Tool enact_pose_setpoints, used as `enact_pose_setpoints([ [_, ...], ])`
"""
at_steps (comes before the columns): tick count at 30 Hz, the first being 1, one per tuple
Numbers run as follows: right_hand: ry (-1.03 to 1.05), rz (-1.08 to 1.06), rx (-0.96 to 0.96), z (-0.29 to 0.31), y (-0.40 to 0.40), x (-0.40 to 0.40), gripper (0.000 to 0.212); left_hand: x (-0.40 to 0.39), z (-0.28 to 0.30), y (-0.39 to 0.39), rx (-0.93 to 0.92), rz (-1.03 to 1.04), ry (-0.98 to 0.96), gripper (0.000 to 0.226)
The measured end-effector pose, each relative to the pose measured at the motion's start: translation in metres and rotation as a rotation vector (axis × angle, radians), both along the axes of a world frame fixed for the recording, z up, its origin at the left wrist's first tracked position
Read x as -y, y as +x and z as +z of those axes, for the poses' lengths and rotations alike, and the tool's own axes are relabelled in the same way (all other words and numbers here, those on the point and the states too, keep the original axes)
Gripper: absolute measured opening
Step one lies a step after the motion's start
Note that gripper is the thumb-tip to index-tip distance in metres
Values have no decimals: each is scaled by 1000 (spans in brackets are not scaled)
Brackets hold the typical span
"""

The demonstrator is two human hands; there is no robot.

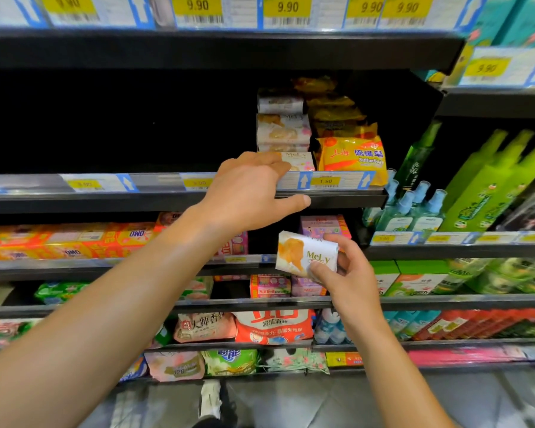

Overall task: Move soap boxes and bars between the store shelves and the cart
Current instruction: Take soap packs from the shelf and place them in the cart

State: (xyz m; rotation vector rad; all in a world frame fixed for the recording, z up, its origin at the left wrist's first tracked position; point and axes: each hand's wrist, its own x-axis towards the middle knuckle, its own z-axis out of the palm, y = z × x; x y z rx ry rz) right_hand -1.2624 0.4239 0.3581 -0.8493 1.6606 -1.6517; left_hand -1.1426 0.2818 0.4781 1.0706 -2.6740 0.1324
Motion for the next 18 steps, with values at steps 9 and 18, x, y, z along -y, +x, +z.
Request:
enact_pose_setpoints([
  [9,11,4,8,2,3,0,49,6,10,-11,61,61,3,81],
  [18,23,16,32,0,9,2,47,7,6,-12,58,50,3,82],
])
